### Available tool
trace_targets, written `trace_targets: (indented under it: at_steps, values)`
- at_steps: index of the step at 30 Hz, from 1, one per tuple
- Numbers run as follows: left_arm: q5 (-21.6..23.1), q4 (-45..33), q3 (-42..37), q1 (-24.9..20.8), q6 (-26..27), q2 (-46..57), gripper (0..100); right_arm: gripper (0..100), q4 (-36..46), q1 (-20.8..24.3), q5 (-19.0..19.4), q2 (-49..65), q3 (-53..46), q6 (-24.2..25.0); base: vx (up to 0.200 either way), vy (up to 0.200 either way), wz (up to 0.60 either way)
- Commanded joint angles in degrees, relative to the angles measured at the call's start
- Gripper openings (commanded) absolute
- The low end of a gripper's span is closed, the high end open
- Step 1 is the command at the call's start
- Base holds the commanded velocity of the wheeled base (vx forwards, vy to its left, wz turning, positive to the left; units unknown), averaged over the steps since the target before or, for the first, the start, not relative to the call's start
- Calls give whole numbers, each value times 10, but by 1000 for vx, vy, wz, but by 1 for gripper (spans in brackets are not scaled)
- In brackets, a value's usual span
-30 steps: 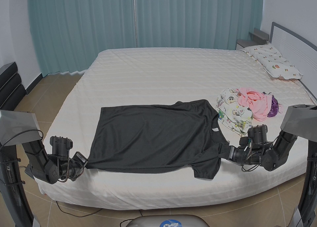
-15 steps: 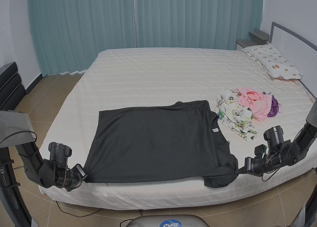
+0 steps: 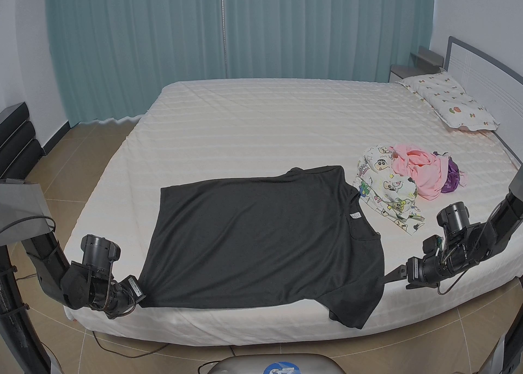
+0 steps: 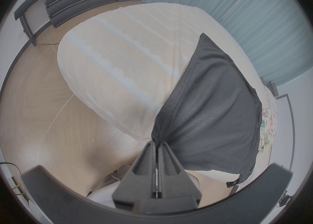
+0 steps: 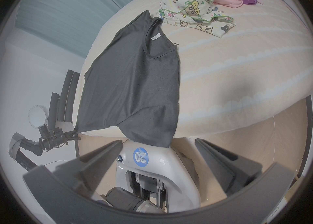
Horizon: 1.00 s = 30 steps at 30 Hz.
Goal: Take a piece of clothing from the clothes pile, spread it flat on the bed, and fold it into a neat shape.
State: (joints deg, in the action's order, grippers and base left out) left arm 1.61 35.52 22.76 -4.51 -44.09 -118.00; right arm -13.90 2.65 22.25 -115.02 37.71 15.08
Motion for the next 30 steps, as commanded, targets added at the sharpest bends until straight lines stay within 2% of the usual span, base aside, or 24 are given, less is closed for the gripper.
trace_targets:
  at_steps: [1, 5, 8, 15, 16, 20, 30]
  values:
    - [1, 2, 1, -3, 0, -14, 0, 100, -13, -4, -1, -43, 24, 2, 0, 0, 0]
    - [1, 4, 2, -3, 0, -14, 0, 100, -58, -5, -3, -81, 40, 12, 0, 0, 0]
    - [10, 4, 3, -2, 0, -13, 0, 100, -113, 0, -14, -124, 66, 54, 0, 0, 0]
    - [21, 4, 5, 0, -1, -11, 0, 100, -109, 9, -28, -165, 132, 60, 0, 0, 0]
    - [21, 4, 7, 1, -1, -13, 0, 0, -104, 14, -36, -172, 141, 60, 0, 0, 0]
    - [21, 4, 11, 9, -2, -14, 0, 0, -112, 28, -70, -193, 171, 64, 0, 0, 0]
    - [24, 4, 19, 15, -5, -16, 0, 0, -119, 15, -73, -187, 239, 104, 0, 0, 0]
